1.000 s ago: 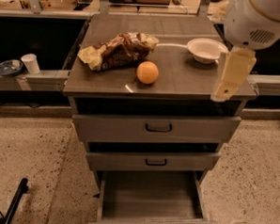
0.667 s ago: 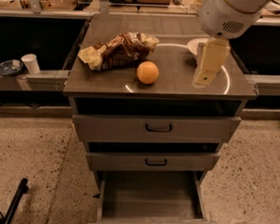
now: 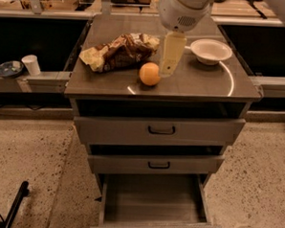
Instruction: Place brown chip bag into bottom drawer
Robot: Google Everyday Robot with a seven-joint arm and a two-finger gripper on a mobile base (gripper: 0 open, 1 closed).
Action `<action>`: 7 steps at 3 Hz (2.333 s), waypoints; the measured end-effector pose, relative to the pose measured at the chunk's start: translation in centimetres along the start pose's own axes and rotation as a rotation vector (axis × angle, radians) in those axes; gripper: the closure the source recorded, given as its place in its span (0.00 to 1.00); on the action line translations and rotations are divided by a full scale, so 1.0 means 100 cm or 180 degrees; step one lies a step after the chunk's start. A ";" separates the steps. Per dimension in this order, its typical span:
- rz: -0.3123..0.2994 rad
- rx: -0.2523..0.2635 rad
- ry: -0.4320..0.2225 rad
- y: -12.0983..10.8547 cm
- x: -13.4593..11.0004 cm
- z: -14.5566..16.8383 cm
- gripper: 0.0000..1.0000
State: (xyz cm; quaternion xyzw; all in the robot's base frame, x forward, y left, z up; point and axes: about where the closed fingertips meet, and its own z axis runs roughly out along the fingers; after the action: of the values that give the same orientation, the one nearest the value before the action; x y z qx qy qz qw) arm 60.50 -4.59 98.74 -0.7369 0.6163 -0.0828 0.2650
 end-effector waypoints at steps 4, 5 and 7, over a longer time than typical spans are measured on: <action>-0.0160 -0.0316 -0.0293 -0.024 -0.086 0.072 0.00; -0.0164 -0.0368 -0.0334 -0.025 -0.094 0.087 0.00; -0.0285 -0.0261 -0.0365 -0.040 -0.089 0.136 0.00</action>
Offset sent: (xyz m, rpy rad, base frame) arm 0.0350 0.1102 -0.0291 0.0308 0.0727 0.1278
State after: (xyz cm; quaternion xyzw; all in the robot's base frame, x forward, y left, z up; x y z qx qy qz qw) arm 68.00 8.23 91.06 -0.7775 0.5694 -0.0269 0.2655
